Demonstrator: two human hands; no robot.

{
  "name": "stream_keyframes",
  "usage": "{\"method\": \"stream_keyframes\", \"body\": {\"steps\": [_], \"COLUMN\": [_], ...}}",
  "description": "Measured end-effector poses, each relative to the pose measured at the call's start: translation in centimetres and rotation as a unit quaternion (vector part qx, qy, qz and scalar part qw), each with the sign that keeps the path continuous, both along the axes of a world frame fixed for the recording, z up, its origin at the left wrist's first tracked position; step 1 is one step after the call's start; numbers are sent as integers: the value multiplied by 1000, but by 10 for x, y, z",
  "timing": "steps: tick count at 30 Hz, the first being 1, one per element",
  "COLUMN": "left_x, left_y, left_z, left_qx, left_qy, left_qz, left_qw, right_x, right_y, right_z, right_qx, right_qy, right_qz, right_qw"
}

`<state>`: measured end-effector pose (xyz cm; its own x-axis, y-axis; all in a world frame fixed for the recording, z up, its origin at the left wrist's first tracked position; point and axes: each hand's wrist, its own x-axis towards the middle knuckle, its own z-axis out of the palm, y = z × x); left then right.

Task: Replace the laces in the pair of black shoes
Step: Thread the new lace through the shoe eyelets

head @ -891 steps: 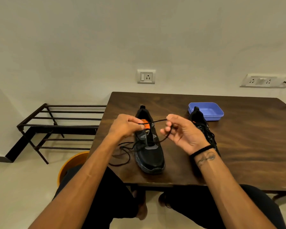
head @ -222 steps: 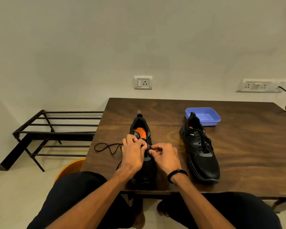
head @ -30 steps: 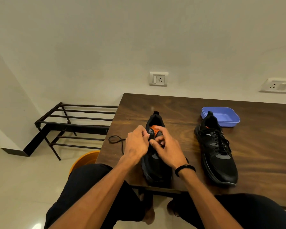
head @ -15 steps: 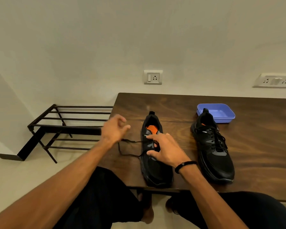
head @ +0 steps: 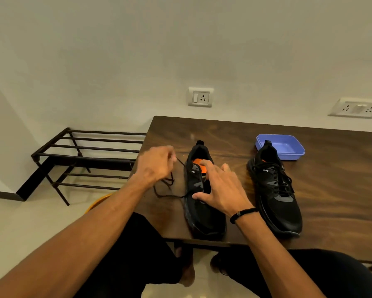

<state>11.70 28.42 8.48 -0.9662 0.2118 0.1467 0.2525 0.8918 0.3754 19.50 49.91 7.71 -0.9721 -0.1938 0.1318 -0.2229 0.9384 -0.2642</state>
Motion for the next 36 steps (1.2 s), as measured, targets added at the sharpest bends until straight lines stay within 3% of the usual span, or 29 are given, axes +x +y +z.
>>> {"method": "stream_keyframes", "body": {"steps": [2,4,7,10,14,17,20,22,26,30,33,36], "left_x": [-4,-5,-4,-5,1,15,25,24,23,31,36,48], "left_y": [-26,-52,-64,-55,-29,5,32,37,35,39,43,50], "left_z": [1,-3,-11,-18,-12,-3,-3,-2,-2,-13,-11,-13], "left_qx": [55,111,109,120,68,33,-43,-75,-105,-62,-23,-2], "left_qy": [11,-14,-42,-43,-81,-147,-118,-82,-37,-26,-114,-206], "left_qz": [170,304,367,326,100,-105,-213,-221,-149,-53,-21,-20], "left_qw": [984,946,923,937,989,983,969,969,982,996,993,978], "right_x": [-2,-5,-9,-8,-5,-5,-3,-1,4,12,20,29], "right_y": [5,9,7,9,12,14,16,19,21,22,35,50], "right_z": [-5,-8,-7,-5,-5,-8,-7,-6,-3,7,18,26], "right_qx": [-52,-90,-106,-110,-114,-133,-143,-139,-118,-111,-126,-217], "right_qy": [-30,-55,-73,-74,-76,-76,-66,-67,-69,-50,-20,-15], "right_qz": [-1,-5,-15,-9,9,11,19,21,21,29,8,-28], "right_qw": [998,994,992,991,991,988,987,988,990,992,992,976]}}
